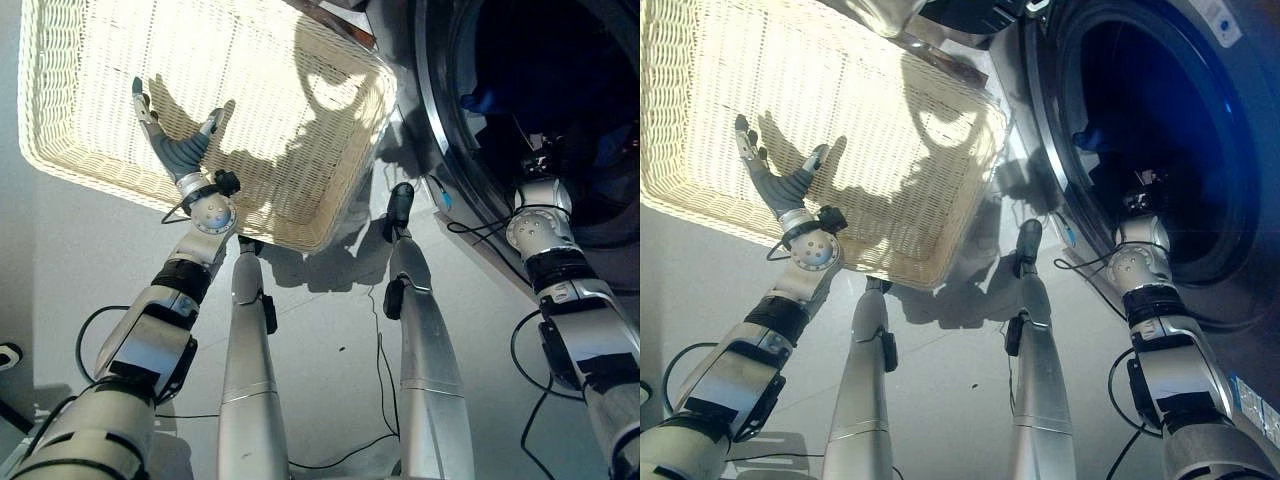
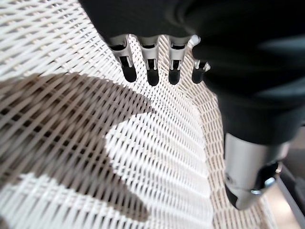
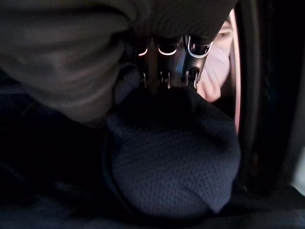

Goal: Put the clothes into the washing machine.

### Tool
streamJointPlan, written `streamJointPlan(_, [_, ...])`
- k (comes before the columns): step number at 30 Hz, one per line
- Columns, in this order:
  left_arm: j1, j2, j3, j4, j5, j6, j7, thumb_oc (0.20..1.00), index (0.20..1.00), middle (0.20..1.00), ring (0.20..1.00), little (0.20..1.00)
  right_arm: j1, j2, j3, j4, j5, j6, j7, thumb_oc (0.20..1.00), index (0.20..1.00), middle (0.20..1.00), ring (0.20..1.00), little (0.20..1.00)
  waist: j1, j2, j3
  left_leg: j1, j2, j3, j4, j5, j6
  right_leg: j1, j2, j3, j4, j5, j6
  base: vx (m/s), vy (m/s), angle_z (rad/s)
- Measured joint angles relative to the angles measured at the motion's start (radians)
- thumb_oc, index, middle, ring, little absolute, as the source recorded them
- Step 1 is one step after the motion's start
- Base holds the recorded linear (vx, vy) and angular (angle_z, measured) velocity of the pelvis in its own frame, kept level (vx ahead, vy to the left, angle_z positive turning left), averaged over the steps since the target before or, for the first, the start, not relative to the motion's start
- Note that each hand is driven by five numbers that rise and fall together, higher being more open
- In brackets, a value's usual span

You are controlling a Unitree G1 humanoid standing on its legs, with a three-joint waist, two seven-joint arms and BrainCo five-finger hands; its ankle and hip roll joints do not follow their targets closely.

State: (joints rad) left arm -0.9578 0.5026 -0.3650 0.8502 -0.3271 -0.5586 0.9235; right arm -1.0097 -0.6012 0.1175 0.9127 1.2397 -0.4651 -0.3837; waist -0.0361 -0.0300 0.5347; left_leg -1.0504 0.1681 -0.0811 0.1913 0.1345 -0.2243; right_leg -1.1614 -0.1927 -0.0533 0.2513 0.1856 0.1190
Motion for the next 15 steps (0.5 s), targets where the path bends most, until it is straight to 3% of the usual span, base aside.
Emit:
streamJointPlan(5, [-0.012, 0.008, -0.009, 0.014, -0.011, -0.019, -0.021, 1.0, 1.0, 1.0, 1.0, 1.0, -0.102, -0.054, 0.035, 0.134, 0.029, 0.152, -0.052, 0.2, 0.2, 0.2, 0.2, 0.2, 0.011, 0.0, 0.0, 0.0, 0.001, -0.001, 0.009, -0.001, -0.001, 0.009, 0.002, -0.001, -0.008, 0.013, -0.005, 0.0, -0.019, 0.0])
streamJointPlan(7, [-0.004, 0.02, -0.016, 0.002, -0.013, -0.026, -0.021, 1.0, 1.0, 1.0, 1.0, 1.0, -0.135, -0.085, 0.05, 0.162, 0.07, 0.176, -0.111, 0.2, 0.2, 0.2, 0.2, 0.2, 0.032, 0.0, 0.0, -0.001, 0.003, -0.003, 0.013, -0.001, -0.001, 0.01, 0.004, -0.001, -0.009, 0.016, -0.008, -0.01, -0.09, -0.01])
streamJointPlan(8, [0.012, 0.043, -0.026, -0.006, -0.014, -0.033, -0.021, 1.0, 1.0, 1.0, 1.0, 1.0, -0.146, -0.093, 0.058, 0.161, 0.074, 0.168, -0.154, 0.26, 0.26, 0.26, 0.26, 0.26, 0.034, 0.0, 0.0, -0.005, 0.004, -0.007, 0.015, -0.001, -0.001, 0.013, 0.005, -0.004, -0.015, 0.018, -0.006, -0.02, -0.099, 0.01])
streamJointPlan(9, [0.021, 0.054, -0.028, -0.014, -0.014, -0.038, -0.021, 1.0, 1.0, 1.0, 1.0, 1.0, -0.148, -0.101, 0.059, 0.155, 0.076, 0.155, -0.18, 0.479, 0.479, 0.479, 0.479, 0.479, 0.035, 0.0, 0.0, -0.009, 0.004, -0.01, 0.016, -0.001, -0.001, 0.013, 0.006, -0.007, -0.02, 0.02, -0.006, -0.03, -0.09, 0.0])
streamJointPlan(10, [0.039, 0.071, -0.028, -0.036, -0.015, -0.042, -0.021, 1.0, 1.0, 1.0, 1.0, 1.0, -0.148, -0.118, 0.059, 0.153, 0.078, 0.113, -0.228, 0.915, 0.915, 0.915, 0.915, 0.915, 0.043, 0.0, 0.0, -0.018, 0.006, -0.014, 0.019, -0.001, -0.002, 0.015, 0.01, -0.01, -0.035, 0.027, -0.005, -0.05, -0.078, -0.02])
streamJointPlan(11, [0.057, 0.084, -0.028, -0.062, -0.02, -0.044, -0.021, 1.0, 1.0, 1.0, 1.0, 1.0, -0.146, -0.135, 0.059, 0.152, 0.078, 0.069, -0.277, 1.0, 1.0, 1.0, 1.0, 1.0, 0.05, 0.0, 0.0, -0.026, 0.008, -0.017, 0.02, -0.001, -0.002, 0.016, 0.013, -0.012, -0.05, 0.036, -0.003, -0.05, -0.059, -0.01])
streamJointPlan(13, [0.083, 0.119, -0.025, -0.102, -0.027, -0.044, -0.022, 1.0, 1.0, 1.0, 1.0, 1.0, -0.133, -0.157, 0.059, 0.094, 0.062, -0.004, -0.371, 1.0, 1.0, 1.0, 1.0, 1.0, 0.049, -0.002, 0.001, -0.04, 0.007, -0.019, 0.019, -0.001, -0.001, 0.018, 0.014, -0.015, -0.079, 0.053, -0.001, -0.04, -0.018, 0.0])
streamJointPlan(15, [0.092, 0.145, -0.024, -0.122, -0.043, -0.04, -0.023, 1.0, 1.0, 1.0, 1.0, 1.0, -0.099, -0.18, 0.059, -0.021, -0.004, -0.032, -0.459, 1.0, 1.0, 1.0, 1.0, 1.0, 0.046, -0.008, 0.004, -0.056, 0.005, -0.02, 0.034, -0.002, 0.001, 0.019, 0.014, -0.015, -0.097, 0.068, 0.0, 0.0, 0.0, 0.0])
